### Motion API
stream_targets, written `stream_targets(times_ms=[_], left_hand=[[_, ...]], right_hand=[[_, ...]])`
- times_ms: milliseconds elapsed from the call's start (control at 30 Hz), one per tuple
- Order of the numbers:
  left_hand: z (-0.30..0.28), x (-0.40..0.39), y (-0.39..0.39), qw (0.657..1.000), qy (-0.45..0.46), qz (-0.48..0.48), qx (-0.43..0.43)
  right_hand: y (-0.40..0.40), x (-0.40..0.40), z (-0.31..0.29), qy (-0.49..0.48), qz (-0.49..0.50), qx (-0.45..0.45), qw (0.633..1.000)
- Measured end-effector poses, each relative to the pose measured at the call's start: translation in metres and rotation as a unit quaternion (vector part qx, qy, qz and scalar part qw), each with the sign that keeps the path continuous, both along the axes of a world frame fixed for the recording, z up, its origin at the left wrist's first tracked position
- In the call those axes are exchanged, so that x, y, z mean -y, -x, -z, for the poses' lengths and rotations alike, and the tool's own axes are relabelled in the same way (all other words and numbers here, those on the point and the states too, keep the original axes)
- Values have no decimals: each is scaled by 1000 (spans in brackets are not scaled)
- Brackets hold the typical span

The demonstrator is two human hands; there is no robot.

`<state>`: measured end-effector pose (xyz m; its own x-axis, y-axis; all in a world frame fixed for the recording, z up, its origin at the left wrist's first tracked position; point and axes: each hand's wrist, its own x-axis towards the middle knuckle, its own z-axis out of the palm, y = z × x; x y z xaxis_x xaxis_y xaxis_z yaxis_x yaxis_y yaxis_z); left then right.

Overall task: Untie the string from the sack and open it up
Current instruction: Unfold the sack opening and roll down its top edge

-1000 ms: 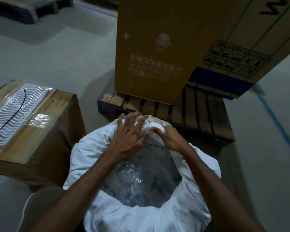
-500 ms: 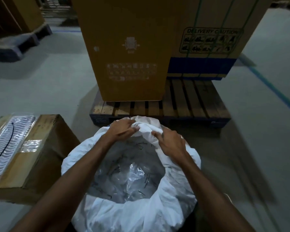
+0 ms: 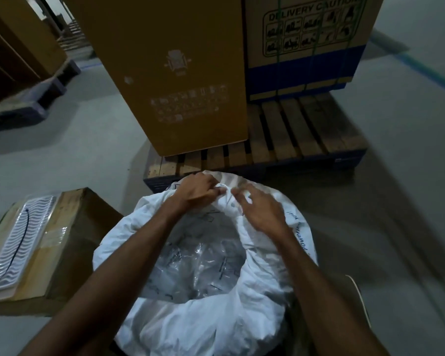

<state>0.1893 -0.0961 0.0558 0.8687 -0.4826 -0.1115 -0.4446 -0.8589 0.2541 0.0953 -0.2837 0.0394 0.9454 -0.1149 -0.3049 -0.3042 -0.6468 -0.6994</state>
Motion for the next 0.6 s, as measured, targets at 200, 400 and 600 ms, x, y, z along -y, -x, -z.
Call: stream_targets(times_ms=[200,400,600], left_hand=[[-1,14,-16,994,61,-64,-70],[-10,22,6,993,57,67,80],[-1,45,16,987,58,141,43]], right_hand=[[16,10,10,130,59,-30,989],[5,9,6,-8,136,75,988],[-8,28,1,-456,152,-116,869]])
